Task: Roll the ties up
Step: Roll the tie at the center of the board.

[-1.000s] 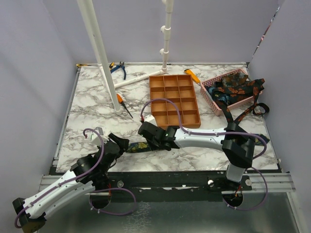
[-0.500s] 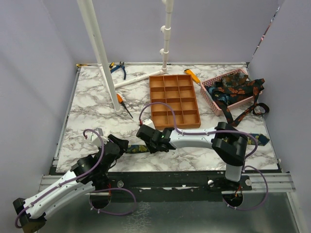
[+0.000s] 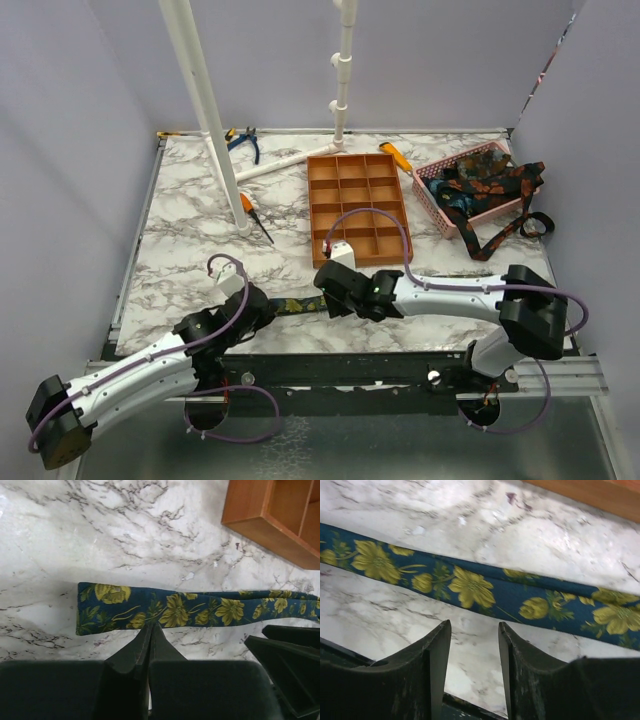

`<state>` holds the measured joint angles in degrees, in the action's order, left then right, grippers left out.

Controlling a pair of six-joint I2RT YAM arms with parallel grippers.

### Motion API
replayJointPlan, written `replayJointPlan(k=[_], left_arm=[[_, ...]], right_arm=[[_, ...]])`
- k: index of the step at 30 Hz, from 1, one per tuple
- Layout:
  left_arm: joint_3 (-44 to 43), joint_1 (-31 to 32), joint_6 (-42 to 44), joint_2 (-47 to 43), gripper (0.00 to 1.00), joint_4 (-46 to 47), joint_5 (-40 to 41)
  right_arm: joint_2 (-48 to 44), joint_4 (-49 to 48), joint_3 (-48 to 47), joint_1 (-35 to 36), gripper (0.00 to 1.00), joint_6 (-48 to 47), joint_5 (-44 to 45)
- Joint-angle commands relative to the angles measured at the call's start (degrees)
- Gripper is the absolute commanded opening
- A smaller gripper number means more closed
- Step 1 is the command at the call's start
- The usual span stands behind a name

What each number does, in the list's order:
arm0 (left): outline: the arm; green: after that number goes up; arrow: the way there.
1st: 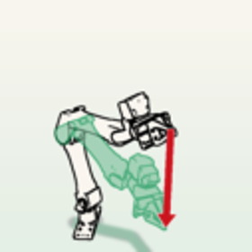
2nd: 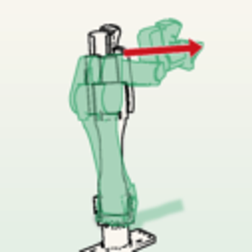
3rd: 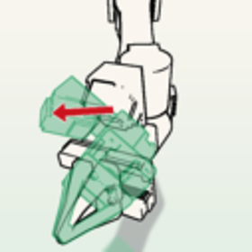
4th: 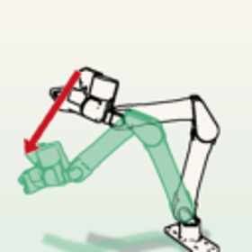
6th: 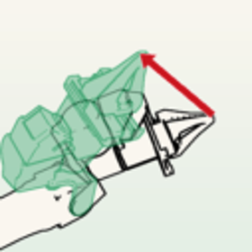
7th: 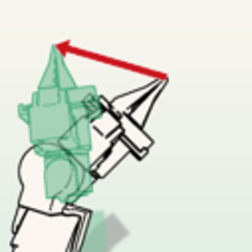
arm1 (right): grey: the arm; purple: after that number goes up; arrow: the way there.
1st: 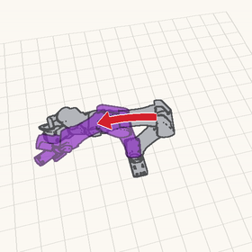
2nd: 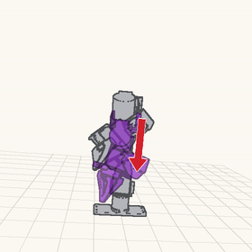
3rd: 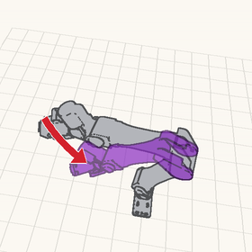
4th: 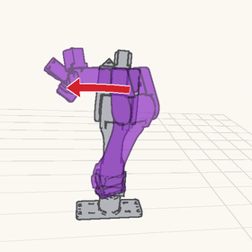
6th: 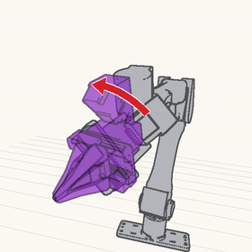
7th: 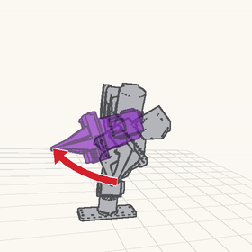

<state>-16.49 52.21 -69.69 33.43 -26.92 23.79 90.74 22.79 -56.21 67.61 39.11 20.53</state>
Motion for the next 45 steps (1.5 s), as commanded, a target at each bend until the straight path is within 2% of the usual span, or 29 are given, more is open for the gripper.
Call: replayJointPlan(k=[1, 7, 12, 16, 19, 24, 26, 29, 31, 36, 45], left_arm=[[4.6, -0.1, -3.5, -1.0, 0.0, 2.9, 0.1], [9.0, -0.2, -8.7, -2.5, 0.0, 2.2, 4.0], [7.8, -0.2, -8.9, -0.1, 0.0, 1.9, 5.4], [5.1, -0.2, -6.0, -0.2, 0.02, 1.3, 4.8], [2.0, -0.2, -3.6, -1.4, 0.19, 0.4, 5.4], [-3.2, -0.2, -1.0, -1.9, 0.46, -2.4, 7.6], [-4.3, -0.2, -0.6, -2.0, 0.55, -3.9, 8.9], [-5.2, -0.2, -1.7, -2.0, 0.67, -6.7, 11.1], [-5.7, -0.3, -2.3, -1.7, 0.72, -8.4, 12.3], [-6.1, -0.3, -4.6, 0.3, 0.72, -12.5, 14.3], [-2.0, -0.3, -5.9, -2.0, 0.67, -11.1, 13.0]], right_arm=[[-4.5, -1.2, 5.4, -0.2, 0.46, 4.4, 4.1], [-10.2, -2.3, 9.1, -0.2, 0.45, 5.2, 6.2], [-12.8, -3.2, 10.1, -0.3, 0.45, 6.1, 8.1], [-11.8, -2.3, 9.1, -0.3, 0.5, 7.2, 11.3], [-10.8, -1.8, 7.7, -2.3, 0.5, 7.4, 8.1], [-14.5, -12.8, 11.2, -9.4, 0.48, 3.4, -6.9], [-14.7, -16.2, 11.4, -9.7, 0.48, 1.0, -11.0], [-9.8, -17.4, 8.4, -9.7, 0.46, -0.9, -16.1], [-5.4, -17.7, 5.8, -9.7, 0.42, -1.6, -18.8], [2.6, -21.6, 1.6, -9.2, 0.33, -2.2, -24.8], [10.1, -16.5, -4.9, -7.1, 0.19, -3.6, -25.8]])
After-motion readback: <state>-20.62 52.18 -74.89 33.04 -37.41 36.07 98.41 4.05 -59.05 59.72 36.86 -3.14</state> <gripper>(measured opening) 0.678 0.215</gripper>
